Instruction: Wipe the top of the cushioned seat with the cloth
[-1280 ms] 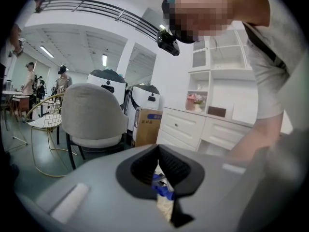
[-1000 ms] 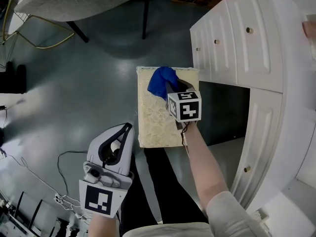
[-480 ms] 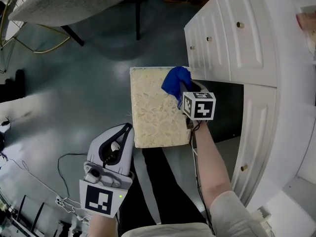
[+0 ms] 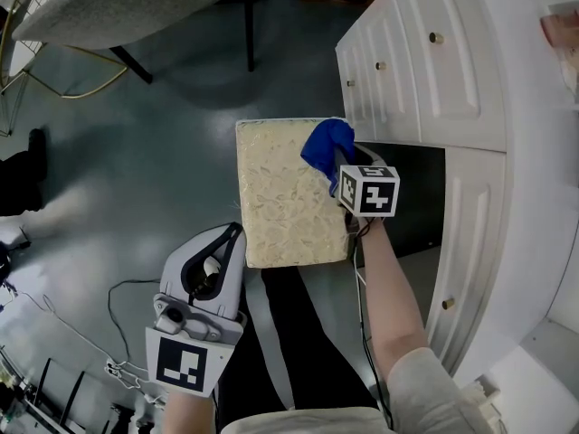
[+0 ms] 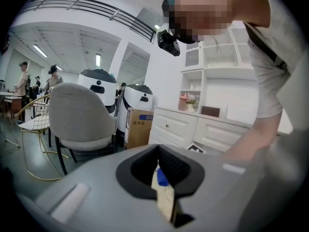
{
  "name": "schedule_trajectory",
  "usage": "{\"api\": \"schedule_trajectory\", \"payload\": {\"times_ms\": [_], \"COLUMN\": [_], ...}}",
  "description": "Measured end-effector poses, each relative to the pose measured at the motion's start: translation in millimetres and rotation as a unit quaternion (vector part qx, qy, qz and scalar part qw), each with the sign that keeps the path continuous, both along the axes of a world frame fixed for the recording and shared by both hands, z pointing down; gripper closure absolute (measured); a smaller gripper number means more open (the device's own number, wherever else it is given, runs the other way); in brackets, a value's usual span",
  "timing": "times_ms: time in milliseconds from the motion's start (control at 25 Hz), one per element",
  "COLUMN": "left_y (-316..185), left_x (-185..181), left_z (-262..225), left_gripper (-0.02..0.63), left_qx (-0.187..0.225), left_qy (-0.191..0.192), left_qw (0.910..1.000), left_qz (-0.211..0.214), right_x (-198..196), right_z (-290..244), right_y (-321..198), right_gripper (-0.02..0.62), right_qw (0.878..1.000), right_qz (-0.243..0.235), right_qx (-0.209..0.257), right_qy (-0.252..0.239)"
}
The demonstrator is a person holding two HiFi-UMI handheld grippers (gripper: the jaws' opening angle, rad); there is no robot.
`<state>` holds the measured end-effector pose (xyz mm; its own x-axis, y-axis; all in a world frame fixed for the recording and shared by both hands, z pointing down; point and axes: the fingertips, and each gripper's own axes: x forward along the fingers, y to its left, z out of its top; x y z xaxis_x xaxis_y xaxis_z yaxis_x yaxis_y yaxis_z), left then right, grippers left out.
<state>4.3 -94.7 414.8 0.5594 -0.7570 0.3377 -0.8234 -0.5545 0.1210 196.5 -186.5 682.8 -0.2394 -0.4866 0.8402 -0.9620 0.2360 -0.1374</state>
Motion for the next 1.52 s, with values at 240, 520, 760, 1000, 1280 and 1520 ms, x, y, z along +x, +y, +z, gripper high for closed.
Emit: {"api": "schedule_trajectory", "payload": {"times_ms": [240,520,760,1000,1280,1520], "left_y": [0.4,5.9,12.2,20.7,29.0,40.4], "left_x": [-3.1,-7.6,-16.2,-29.8,-46.2,-64.3], "left_z": [-2.8,-4.3,-7.0,-7.8,-8.7,-6.7], "left_gripper": [0.606,0.606,0.606,0.606,0.606,0.606], "left_qx": [0.004,0.006,0.009,0.008,0.009,0.004], "left_qy": [0.001,0.004,0.006,0.006,0.007,0.003], "left_qw": [1.0000,1.0000,0.9999,0.9999,0.9999,0.9999], "left_qz": [-0.001,0.003,0.000,-0.004,-0.010,-0.014], "right_x": [-1.2,-3.2,-5.1,-28.6,-89.7,-128.6], "right_z": [0.2,0.2,0.8,-1.4,-1.1,-1.9], "right_y": [15.5,45.1,61.3,61.8,63.5,67.9], "right_gripper": [0.515,0.515,0.515,0.515,0.515,0.515], "right_qw": [1.000,1.000,1.000,1.000,0.998,0.998], "right_qz": [-0.001,-0.012,-0.014,-0.027,-0.055,-0.063], "right_qx": [-0.001,0.003,0.001,-0.003,0.002,0.006], "right_qy": [-0.002,-0.006,0.003,0.014,0.000,-0.013]}}
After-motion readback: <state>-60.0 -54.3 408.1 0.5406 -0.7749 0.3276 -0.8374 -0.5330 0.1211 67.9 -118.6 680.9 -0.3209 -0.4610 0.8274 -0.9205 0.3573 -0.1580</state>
